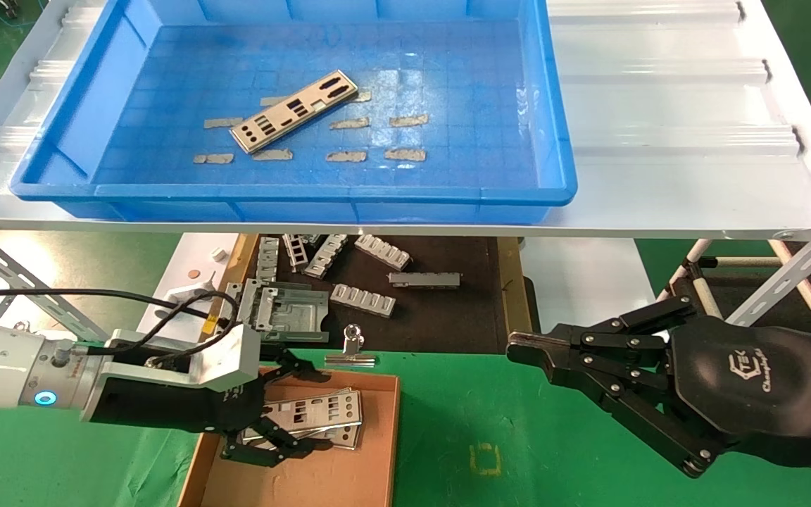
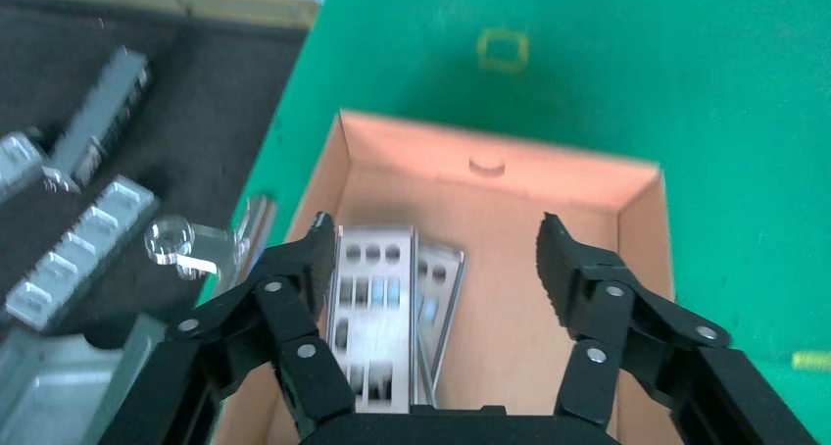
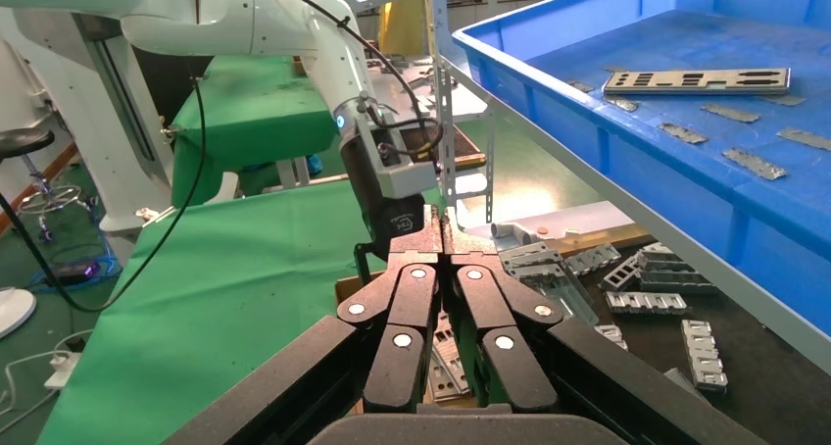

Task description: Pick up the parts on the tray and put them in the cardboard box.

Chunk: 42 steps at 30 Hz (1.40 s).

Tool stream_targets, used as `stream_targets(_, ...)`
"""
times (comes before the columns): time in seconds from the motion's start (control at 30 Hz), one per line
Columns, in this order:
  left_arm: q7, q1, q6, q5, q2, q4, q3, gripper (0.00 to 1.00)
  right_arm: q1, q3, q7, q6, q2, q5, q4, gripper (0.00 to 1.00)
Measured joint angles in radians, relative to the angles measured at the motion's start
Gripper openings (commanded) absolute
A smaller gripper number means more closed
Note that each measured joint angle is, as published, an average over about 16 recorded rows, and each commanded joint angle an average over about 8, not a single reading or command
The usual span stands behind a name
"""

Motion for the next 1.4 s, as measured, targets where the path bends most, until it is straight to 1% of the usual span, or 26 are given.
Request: stream_targets(1.4,-0.322,0.309,0.104,-0.258,-0.196,-0.504,-0.518,1.0,0.0,0.0,0.0,0.0,0.0,0.0,0.0,1.0)
